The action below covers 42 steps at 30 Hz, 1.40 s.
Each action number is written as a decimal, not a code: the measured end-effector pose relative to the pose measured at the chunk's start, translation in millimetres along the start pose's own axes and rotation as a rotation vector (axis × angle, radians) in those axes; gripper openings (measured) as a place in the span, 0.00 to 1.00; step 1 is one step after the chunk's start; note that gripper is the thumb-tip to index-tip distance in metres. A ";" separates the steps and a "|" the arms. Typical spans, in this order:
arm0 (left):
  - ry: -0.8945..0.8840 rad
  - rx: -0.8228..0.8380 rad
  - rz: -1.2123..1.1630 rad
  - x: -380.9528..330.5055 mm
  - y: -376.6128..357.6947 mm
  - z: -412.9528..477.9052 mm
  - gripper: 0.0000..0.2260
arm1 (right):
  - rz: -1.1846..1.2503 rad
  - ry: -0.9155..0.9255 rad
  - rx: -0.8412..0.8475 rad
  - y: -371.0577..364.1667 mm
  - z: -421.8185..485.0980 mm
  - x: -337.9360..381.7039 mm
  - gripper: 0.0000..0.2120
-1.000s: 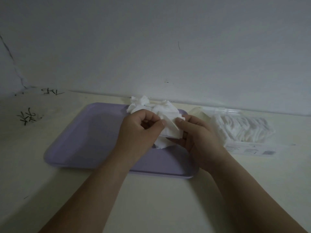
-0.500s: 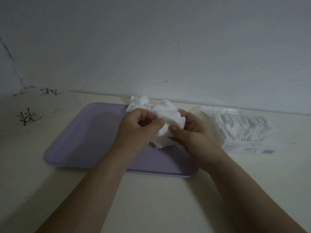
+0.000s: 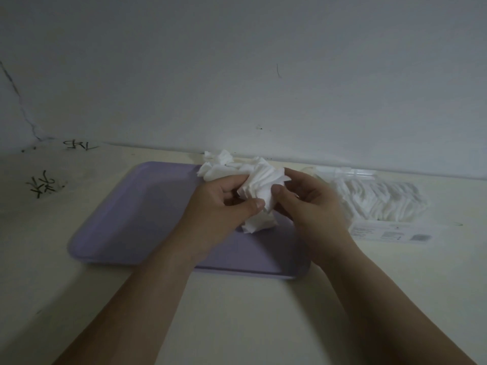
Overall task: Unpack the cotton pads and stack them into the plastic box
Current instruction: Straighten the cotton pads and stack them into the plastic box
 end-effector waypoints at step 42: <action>0.190 -0.098 -0.101 1.4 0.4 -0.6 0.07 | 0.206 -0.342 0.352 -18.4 -14.0 0.1 0.17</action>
Point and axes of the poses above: each hand's wrist, its own z-axis towards the middle knuckle, its own y-axis out of the back of the hand, x = y × z, the point moved 5 cm from there along z, towards the middle knuckle, and after that the axes turned 7 degrees about -y, right-handed, at the moved point
